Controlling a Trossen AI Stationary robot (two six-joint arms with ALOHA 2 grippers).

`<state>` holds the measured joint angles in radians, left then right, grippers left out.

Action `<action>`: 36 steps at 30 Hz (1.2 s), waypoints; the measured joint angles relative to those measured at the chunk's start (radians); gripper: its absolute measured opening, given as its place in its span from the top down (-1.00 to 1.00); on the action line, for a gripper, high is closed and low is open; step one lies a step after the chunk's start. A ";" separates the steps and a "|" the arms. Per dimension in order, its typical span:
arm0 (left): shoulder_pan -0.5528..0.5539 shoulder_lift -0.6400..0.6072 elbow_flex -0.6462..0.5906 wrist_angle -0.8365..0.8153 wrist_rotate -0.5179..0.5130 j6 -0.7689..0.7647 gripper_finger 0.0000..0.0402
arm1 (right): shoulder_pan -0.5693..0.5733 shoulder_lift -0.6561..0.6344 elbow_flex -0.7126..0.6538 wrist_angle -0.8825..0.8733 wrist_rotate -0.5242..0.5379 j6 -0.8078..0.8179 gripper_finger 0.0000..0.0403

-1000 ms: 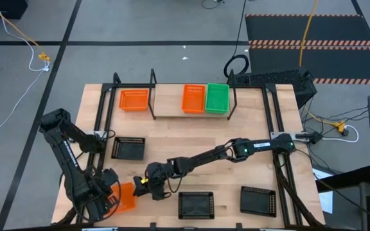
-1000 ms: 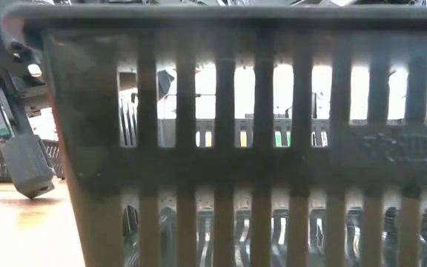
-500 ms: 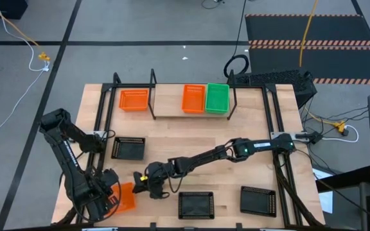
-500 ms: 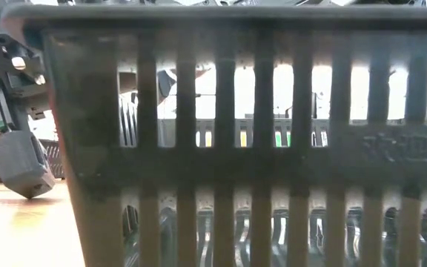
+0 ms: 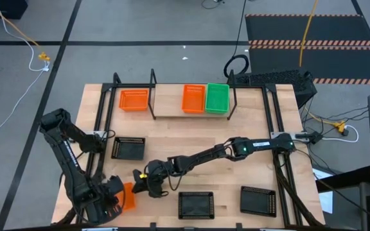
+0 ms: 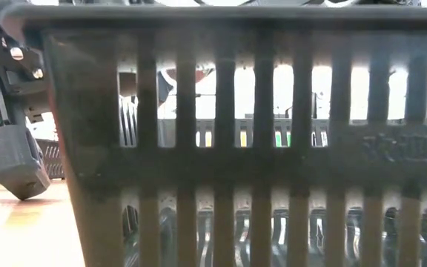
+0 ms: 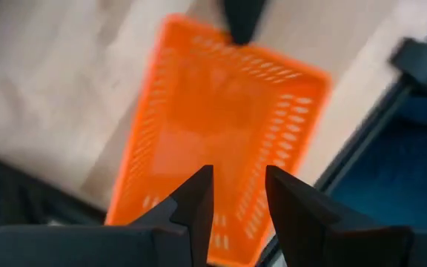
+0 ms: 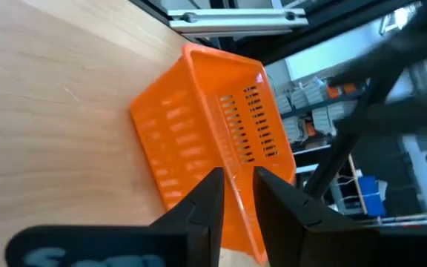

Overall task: Stack baskets on shelf by color
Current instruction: Stack the bottom orange bin on top of the orange bin on the shelf

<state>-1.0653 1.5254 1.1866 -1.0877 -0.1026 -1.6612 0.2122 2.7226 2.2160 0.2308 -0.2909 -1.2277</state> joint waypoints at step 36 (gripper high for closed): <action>-0.033 0.046 -0.004 0.019 0.129 0.019 0.37 | -0.095 -0.315 -0.156 -0.607 -0.047 0.576 0.71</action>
<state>-1.0979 1.5715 1.1822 -1.0690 0.0265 -1.6426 0.1172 2.4074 2.0603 -0.3758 -0.3379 -0.6513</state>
